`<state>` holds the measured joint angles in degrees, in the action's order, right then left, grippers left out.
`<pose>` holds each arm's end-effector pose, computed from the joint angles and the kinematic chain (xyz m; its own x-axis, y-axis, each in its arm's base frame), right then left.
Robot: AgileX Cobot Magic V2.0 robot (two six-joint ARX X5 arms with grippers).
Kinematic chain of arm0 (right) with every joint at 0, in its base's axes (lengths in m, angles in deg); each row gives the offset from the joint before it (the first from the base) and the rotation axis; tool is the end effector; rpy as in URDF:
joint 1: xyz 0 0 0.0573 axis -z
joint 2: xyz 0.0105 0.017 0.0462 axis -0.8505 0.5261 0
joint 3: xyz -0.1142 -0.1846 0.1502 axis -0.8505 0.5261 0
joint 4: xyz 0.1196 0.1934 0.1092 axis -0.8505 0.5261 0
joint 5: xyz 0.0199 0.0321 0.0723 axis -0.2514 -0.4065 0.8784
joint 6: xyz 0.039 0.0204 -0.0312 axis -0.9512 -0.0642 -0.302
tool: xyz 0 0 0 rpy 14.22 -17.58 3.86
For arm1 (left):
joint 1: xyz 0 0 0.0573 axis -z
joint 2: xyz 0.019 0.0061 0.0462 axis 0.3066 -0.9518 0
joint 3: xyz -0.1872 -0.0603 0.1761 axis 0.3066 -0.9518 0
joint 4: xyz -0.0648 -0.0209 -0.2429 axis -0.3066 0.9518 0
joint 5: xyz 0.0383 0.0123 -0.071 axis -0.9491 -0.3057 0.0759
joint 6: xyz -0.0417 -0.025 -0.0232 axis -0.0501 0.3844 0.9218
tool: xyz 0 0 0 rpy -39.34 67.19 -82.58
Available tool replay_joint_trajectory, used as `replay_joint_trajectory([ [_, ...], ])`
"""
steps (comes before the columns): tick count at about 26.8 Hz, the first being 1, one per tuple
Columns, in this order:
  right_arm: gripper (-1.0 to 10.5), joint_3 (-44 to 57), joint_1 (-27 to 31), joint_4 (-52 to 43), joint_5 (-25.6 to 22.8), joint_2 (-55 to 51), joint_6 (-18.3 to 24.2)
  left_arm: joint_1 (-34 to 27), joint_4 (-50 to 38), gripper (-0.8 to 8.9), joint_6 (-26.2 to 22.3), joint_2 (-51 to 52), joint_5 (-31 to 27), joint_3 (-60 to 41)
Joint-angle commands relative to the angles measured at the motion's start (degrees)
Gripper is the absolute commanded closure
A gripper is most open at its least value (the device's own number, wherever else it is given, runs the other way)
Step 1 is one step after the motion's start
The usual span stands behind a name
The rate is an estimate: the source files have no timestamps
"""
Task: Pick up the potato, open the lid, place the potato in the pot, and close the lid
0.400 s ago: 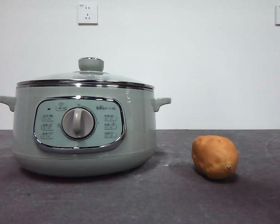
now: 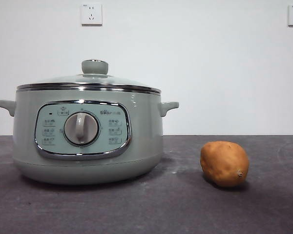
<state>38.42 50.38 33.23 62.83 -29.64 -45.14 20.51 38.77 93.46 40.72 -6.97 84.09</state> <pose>0.0902 0.0186 0.1775 0.9138 0.3366 -0.2275 -0.1319 0.7756 0.6173 0.0885 -0.0119 0.1776 0.9404 -0.3102 -0.1393 0.1870 0.8140 -0.5499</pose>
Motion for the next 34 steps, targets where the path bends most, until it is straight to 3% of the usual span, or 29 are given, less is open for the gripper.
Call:
replay_joint_trajectory([
  [1,9.6,-4.7,-0.1,1.1,0.1,3.8,5.4,-0.1,1.3,8.2,-4.5,-1.7,0.0,3.7],
  [10,9.6,-24.2,-0.1,10.2,0.1,21.5,17.5,-0.1,9.8,8.2,-15.7,-14.9,0.1,19.7],
  [15,9.6,-35.8,-0.1,16.7,0.1,31.3,22.9,-0.1,16.9,8.18,-22.6,-24.5,0.1,30.5],
  [20,9.6,-45.5,-0.1,24.2,0.1,39.9,27.2,-0.1,24.7,8.17,-26.6,-33.5,0.3,40.8],
  [25,9.6,-52.7,-0.1,33.9,2.5,48.3,32.5,-0.1,32.9,8.13,-31.1,-43.6,4.6,50.8],
  [27,9.0,-53.1,-0.1,34.9,5.9,50.5,32.6,0.0,34.0,7.72,-31.8,-46.9,6.1,52.9],
  [28,8.1,-53.1,-0.1,35.1,7.2,51.3,32.7,0.0,33.9,6.5,-31.8,-47.9,6.8,53.2],
  [30,5.2,-53.1,-0.1,35.0,7.5,52.2,32.7,0.0,33.8,4.11,-31.7,-49.3,7.3,53.2],
  [31,3.8,-53.1,-0.1,35.0,7.5,52.5,32.6,0.0,33.8,3.92,-31.6,-49.9,7.2,53.2],
  [32,3.1,-53.1,-0.1,35.0,7.5,52.7,32.6,0.0,33.8,3.92,-31.5,-50.1,7.2,53.2],
  [34,3.2,-53.1,-0.2,34.8,7.6,52.7,32.4,0.0,33.5,3.93,-31.5,-50.2,7.2,53.2],
])
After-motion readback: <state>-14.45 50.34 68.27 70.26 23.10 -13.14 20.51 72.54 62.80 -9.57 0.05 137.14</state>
